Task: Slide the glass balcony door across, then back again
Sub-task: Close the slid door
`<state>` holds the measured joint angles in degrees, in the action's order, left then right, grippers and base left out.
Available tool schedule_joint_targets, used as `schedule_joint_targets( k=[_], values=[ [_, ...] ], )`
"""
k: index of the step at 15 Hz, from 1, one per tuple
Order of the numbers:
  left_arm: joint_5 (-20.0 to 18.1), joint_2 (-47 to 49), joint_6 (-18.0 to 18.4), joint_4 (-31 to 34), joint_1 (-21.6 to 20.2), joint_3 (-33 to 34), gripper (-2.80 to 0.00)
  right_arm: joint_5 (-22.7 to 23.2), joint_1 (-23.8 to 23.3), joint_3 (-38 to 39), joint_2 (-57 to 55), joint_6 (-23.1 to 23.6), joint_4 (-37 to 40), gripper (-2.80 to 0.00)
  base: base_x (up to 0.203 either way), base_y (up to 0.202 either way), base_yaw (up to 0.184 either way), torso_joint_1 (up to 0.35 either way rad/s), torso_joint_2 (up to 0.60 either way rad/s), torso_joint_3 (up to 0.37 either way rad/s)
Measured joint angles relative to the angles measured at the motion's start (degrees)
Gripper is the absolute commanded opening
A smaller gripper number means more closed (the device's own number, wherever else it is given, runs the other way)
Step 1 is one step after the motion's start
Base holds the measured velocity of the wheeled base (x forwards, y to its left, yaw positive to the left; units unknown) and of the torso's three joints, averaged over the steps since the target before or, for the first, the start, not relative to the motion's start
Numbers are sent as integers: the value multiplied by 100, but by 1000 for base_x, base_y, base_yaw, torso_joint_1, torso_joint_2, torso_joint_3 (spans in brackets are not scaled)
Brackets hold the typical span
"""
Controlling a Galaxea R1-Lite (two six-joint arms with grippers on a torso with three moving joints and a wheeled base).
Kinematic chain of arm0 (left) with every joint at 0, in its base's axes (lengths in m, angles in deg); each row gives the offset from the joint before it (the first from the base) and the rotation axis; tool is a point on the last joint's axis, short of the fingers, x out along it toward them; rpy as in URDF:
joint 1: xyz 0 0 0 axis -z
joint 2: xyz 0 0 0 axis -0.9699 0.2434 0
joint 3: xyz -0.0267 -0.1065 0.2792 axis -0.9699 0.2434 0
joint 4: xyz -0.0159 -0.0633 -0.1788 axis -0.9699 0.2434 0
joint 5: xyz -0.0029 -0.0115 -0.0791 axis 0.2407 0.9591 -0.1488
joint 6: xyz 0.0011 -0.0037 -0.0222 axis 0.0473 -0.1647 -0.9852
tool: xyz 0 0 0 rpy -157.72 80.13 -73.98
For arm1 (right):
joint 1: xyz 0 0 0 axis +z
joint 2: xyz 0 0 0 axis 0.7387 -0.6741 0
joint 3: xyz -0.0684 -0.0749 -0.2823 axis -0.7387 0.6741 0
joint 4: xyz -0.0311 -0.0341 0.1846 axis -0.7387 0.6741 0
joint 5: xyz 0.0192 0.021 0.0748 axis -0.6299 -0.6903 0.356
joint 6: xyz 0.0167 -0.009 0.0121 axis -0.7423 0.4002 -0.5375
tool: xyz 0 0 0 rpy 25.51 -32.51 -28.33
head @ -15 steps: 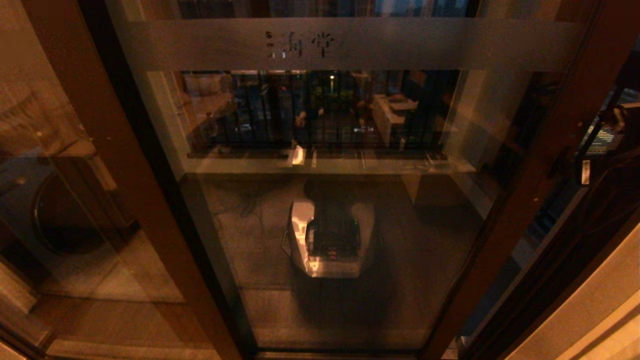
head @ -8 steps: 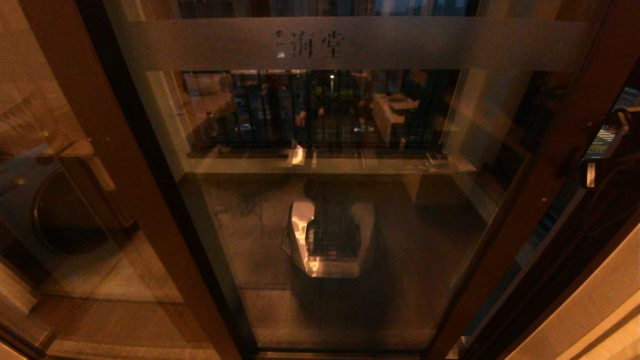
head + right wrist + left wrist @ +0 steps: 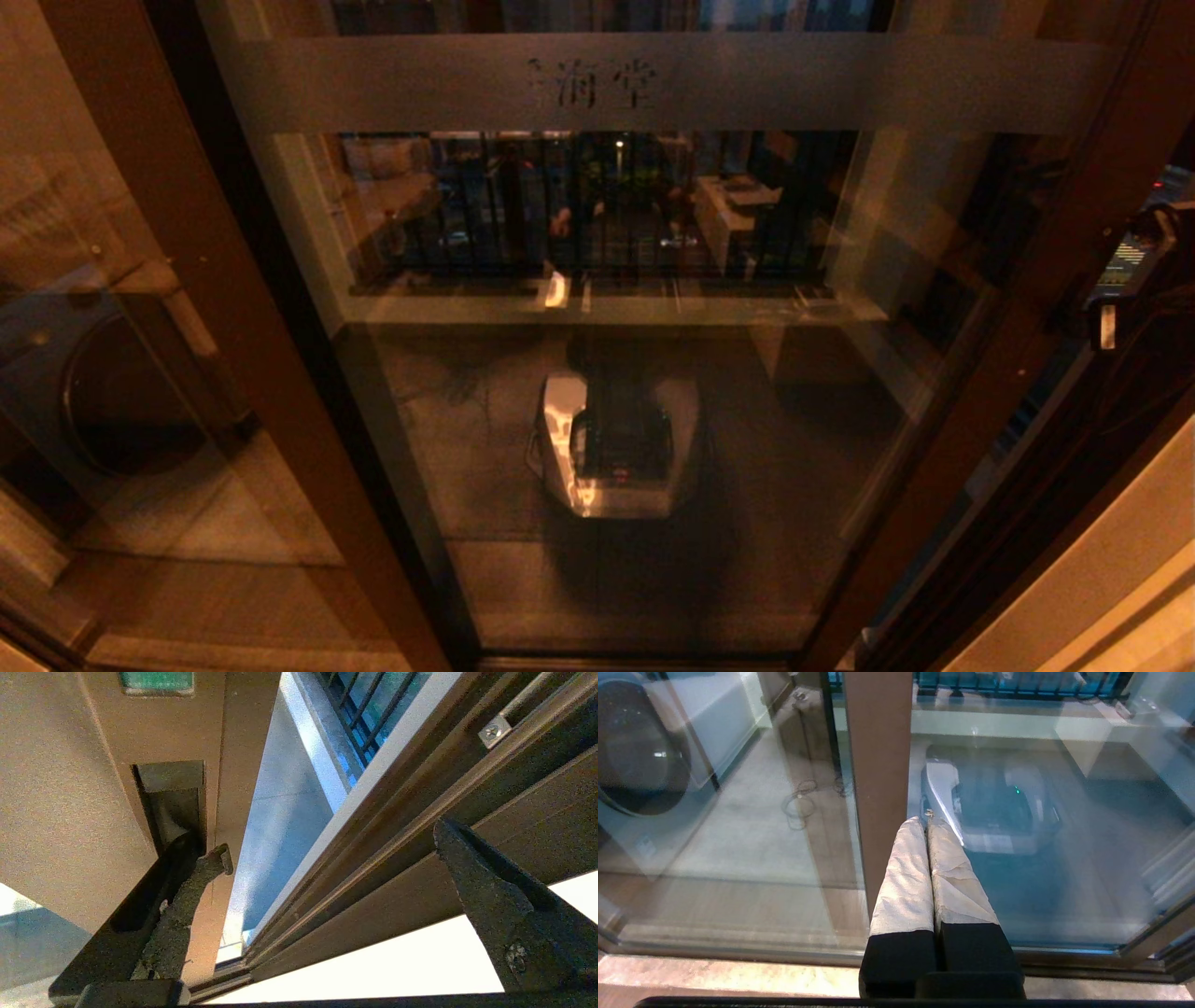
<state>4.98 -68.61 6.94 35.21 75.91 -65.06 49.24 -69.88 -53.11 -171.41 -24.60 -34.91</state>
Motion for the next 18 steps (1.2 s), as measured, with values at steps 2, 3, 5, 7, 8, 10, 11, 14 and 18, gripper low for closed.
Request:
schedule_joint_targets(
  k=[2, 3, 5, 7, 8, 10, 11, 14, 18],
  values=[
    [0, 0, 0, 0, 0, 0, -280, -2, -41, -13, -18, 1, -22, 0, 0, 0, 0, 0, 0, 0],
    [1, 0, 0, -1, 0, 0, -280, -16, -49, -17, -23, -1, -30, 0, 0, 0, 0, 0, 0, 0],
    [2, 0, 0, -2, 0, 0, -280, -46, -58, -22, -29, -5, -59, 0, 0, 0, 0, 0, 0, 0],
    [-2, 0, 0, -2, 0, 0, -280, -59, -74, -30, -34, -7, -88, 0, 0, 0, 0, 0, 0, 0],
    [2, 0, 0, -2, 0, 0, -280, -57, -82, -30, -34, -12, -100, 0, 0, 0, 0, 0, 0, 0],
    [0, 0, 1, -2, 0, 0, -280, -53, -88, -28, -36, -15, -105, 0, 0, 0, 0, 0, 0, 0],
    [2, 0, 0, -2, 0, 0, -280, -51, -88, -23, -36, -16, -108, 0, 0, 0, 0, 0, 0, 0],
    [2, 0, 2, 0, 0, 0, -280, -28, -119, -22, -36, -16, -102, 0, 0, 0, 0, 0, 0, 0],
    [0, 0, 0, -2, 0, 0, -280, 13, -221, -23, -67, 5, -108, 0, 0, 0, 0, 0, 0, 0]
  ],
)
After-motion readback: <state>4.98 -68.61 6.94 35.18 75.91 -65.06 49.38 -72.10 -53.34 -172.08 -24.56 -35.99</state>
